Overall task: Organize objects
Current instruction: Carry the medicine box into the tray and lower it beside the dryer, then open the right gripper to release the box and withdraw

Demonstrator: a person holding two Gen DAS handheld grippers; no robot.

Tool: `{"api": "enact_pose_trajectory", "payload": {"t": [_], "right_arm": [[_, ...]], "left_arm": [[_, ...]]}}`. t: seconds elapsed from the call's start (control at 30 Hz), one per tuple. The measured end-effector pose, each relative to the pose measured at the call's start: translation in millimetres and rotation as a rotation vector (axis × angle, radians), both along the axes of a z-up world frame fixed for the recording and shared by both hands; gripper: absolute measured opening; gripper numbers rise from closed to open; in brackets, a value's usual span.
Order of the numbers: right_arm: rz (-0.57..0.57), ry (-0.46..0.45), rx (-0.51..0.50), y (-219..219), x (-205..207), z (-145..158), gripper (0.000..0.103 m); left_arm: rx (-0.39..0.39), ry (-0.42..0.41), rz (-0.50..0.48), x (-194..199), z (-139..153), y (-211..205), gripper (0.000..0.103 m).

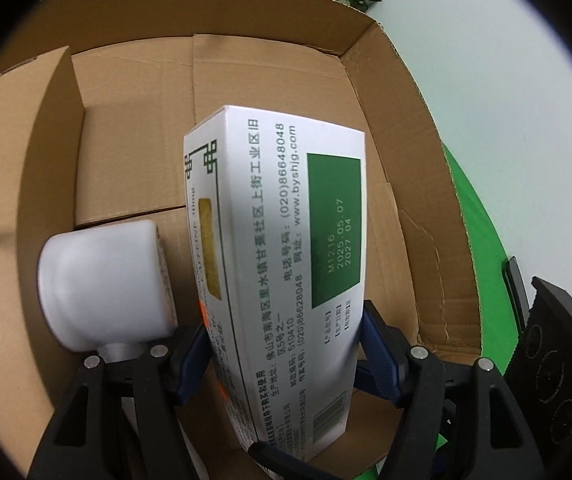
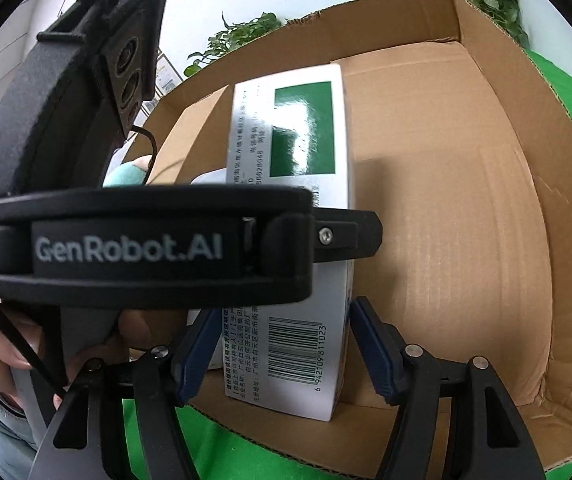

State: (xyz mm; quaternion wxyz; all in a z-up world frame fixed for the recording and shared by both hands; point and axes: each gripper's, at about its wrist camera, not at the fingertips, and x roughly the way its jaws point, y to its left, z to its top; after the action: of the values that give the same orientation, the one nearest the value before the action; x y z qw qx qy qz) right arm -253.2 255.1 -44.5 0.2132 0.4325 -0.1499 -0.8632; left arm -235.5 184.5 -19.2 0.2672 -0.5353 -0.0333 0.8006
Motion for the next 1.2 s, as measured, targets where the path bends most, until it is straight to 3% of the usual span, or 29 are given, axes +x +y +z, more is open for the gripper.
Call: {"api": "enact_pose_trajectory", "payload": {"t": [0.43, 0.7, 0.93, 1.03, 1.1, 1.2], "right_arm": [[-0.059, -0.040, 0.075, -14.6, -7.0, -7.5, 0.064], [-0.063, -0.057, 0.132, -33.3, -12.6, -9.9, 0.069], [-0.045, -0.047, 0.189, -52.7, -11.5, -7.2, 0.075], [-0.062, -0.036, 0.223, -49.0, -4.3, -13.7, 0.086], [-0.103, 0.002, 0.256, -44.8, -2.9, -8.7, 0.098], [-0.150, 0.093, 0.322, -40.1, 24.2, 15.4, 0.102]], "left_arm": [[-0.008, 0.077, 0.057, 11.5, 33.4, -22.3, 0.067], [-0.028, 0.182, 0.114, 28.2, 55.3, -70.2, 0.067], [-0.047, 0.246, 0.147, 49.6, 56.1, -103.7, 0.067], [-0.060, 0.288, 0.173, 56.0, 57.3, -110.4, 0.067], [-0.082, 0.347, 0.191, 65.8, 62.2, -113.7, 0.067], [-0.131, 0.463, 0.237, 84.8, 71.6, -115.9, 0.073]]}}
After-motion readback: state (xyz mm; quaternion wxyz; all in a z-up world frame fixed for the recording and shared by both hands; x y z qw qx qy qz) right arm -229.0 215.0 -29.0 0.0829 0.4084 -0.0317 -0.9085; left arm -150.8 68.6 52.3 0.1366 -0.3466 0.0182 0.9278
